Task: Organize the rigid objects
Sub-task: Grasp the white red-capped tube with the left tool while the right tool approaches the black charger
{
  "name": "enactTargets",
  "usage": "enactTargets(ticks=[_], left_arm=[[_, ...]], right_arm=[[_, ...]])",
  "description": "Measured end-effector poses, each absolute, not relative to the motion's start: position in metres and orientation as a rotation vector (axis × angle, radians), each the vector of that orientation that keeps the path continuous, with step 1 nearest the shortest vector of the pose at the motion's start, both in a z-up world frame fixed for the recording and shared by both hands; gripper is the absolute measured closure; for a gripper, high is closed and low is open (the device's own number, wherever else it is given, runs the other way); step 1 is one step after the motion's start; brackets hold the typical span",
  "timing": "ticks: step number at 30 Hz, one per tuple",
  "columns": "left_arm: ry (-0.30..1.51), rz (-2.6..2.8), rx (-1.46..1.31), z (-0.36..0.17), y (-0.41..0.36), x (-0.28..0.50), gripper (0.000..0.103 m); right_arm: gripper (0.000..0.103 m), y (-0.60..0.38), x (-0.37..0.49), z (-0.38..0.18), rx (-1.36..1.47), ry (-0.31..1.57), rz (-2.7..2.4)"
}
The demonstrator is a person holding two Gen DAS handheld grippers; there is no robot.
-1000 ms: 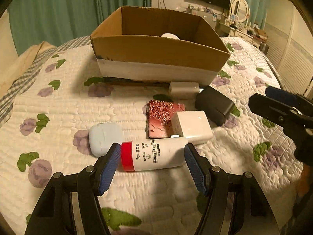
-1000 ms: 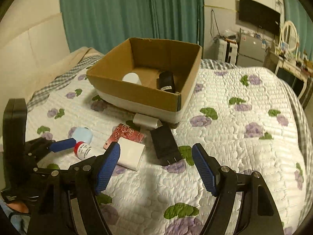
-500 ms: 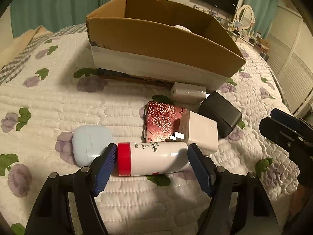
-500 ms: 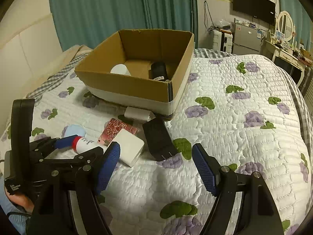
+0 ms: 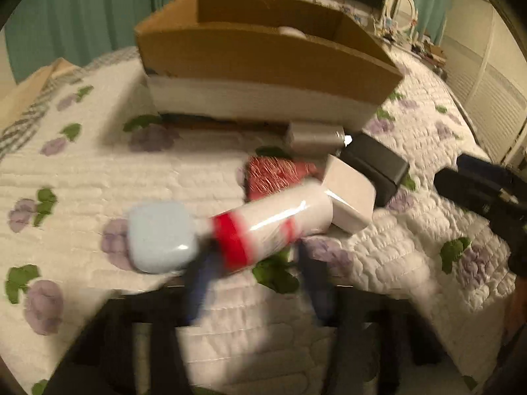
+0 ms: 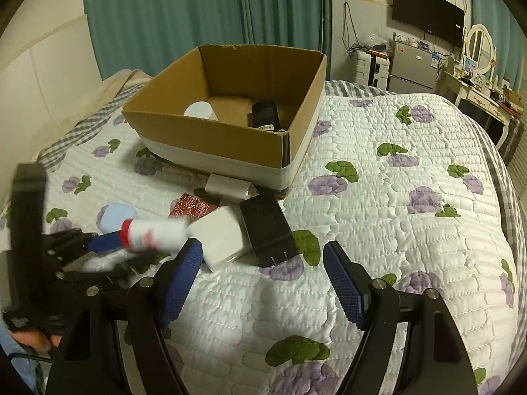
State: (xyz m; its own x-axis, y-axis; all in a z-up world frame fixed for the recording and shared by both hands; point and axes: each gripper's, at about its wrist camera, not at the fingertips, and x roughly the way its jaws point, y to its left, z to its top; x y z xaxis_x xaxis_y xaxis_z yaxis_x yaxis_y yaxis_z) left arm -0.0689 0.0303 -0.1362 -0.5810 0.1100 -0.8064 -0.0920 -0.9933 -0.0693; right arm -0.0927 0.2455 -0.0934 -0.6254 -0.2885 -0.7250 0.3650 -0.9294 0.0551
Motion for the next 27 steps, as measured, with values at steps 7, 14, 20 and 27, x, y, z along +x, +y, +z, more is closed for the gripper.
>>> enactTargets(ticks=[7, 14, 20, 27], left_arm=[[0.006, 2.647, -1.421, -0.139, 0.028, -0.073, 0.058], [0.174, 2.706, -1.275, -0.115, 0.026, -0.081, 0.046], [0.213, 2.549, -1.270, -0.122, 0.047, -0.086, 0.046], [0.387, 2.409, -1.300, -0.141, 0.070, -0.082, 0.043]], right_arm=[[0.027, 0.240, -0.093, -0.097, 1.126, 0.178, -2.535], [0.027, 0.242, -0.097, -0.102, 1.148, 0.154, -2.515], [0.027, 0.247, -0.098, -0.102, 1.150, 0.112, -2.511], [0.027, 0.248, -0.101, -0.104, 1.175, 0.105, -2.511]])
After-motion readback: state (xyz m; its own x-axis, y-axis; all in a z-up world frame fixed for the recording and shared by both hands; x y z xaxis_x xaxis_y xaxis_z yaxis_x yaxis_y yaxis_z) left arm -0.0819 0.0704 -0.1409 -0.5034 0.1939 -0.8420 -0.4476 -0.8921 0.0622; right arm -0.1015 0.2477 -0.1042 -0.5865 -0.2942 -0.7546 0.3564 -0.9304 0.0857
